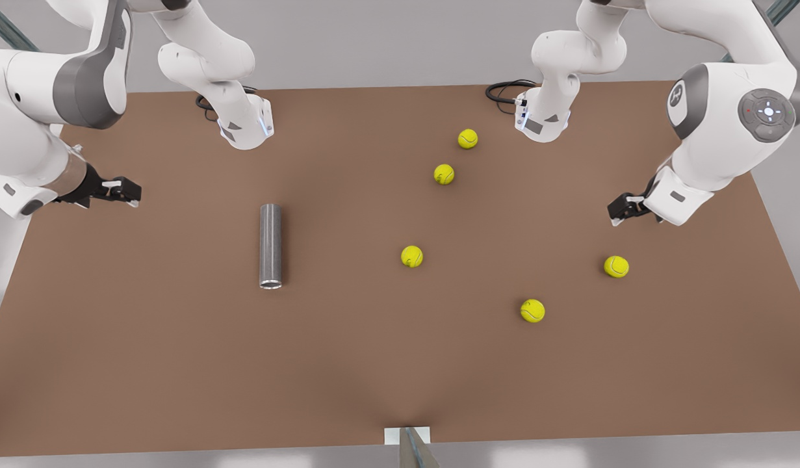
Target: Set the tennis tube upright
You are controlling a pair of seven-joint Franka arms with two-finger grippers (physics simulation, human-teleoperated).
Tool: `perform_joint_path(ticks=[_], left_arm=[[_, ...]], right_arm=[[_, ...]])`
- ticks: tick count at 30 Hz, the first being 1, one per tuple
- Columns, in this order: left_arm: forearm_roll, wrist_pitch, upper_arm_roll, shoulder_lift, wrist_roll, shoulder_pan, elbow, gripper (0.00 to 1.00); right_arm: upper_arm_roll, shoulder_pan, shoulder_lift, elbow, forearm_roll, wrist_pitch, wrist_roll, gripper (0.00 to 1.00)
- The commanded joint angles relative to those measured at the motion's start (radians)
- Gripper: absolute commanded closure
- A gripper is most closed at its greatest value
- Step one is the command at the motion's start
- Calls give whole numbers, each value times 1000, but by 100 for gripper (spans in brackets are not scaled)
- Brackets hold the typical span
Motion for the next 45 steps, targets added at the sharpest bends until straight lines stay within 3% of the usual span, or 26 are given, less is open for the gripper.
perform_joint_path(ticks=[1,8,11,14,18,23,30,45], left_arm=[[2,10,0,-1,6,1,0,0],[2,10,0,2,11,3,-1,0],[1,9,0,10,14,4,-1,0],[-1,13,0,11,12,6,-6,0],[-1,18,0,24,11,7,-9,0],[-1,35,3,56,12,7,-7,0],[2,36,3,59,11,7,-10,0],[1,29,3,80,8,7,-12,0]], right_arm=[[-1,6,0,0,0,6,9,0],[7,58,107,-4,21,-11,30,0],[7,108,222,-4,129,21,303,0],[7,120,230,-200,150,288,354,0],[27,123,112,-553,152,711,361,0],[28,218,247,-518,152,802,518,0],[71,230,215,-754,149,1143,530,0],[77,216,253,-862,149,1098,391,0]])
